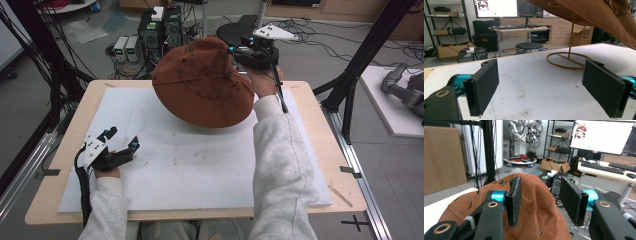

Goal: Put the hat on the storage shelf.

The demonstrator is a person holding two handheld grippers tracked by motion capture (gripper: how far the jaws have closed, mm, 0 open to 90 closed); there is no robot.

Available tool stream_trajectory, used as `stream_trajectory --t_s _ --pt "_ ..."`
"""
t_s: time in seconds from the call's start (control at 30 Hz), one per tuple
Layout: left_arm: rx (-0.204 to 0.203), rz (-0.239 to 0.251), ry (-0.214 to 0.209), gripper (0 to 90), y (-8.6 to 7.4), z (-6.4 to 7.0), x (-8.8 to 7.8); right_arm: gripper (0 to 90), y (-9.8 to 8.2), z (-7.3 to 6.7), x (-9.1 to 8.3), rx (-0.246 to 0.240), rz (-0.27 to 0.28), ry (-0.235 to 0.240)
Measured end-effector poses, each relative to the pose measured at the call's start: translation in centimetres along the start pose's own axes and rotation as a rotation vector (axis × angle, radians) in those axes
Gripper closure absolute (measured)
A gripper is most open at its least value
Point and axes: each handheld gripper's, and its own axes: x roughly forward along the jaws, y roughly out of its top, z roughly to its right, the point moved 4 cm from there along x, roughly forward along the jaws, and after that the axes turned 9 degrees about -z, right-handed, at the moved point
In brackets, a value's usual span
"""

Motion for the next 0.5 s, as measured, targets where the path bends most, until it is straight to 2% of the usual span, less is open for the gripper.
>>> stream_trajectory --t_s 0.17,0.3,0.5 --pt "-0.001 -0.005 0.000 14.3 0.0 0.0 0.0 48.8 0.4 0.2 -2.5 -0.005 0.008 -0.015" --pt "0.000 -0.004 0.001 14.3 0.0 0.0 0.0 49.1 0.5 0.1 -4.4 -0.020 0.050 -0.037" --pt "-0.001 -0.002 0.000 14.3 0.0 0.0 0.0 48.8 -2.0 1.1 -5.8 0.027 0.049 -0.070"
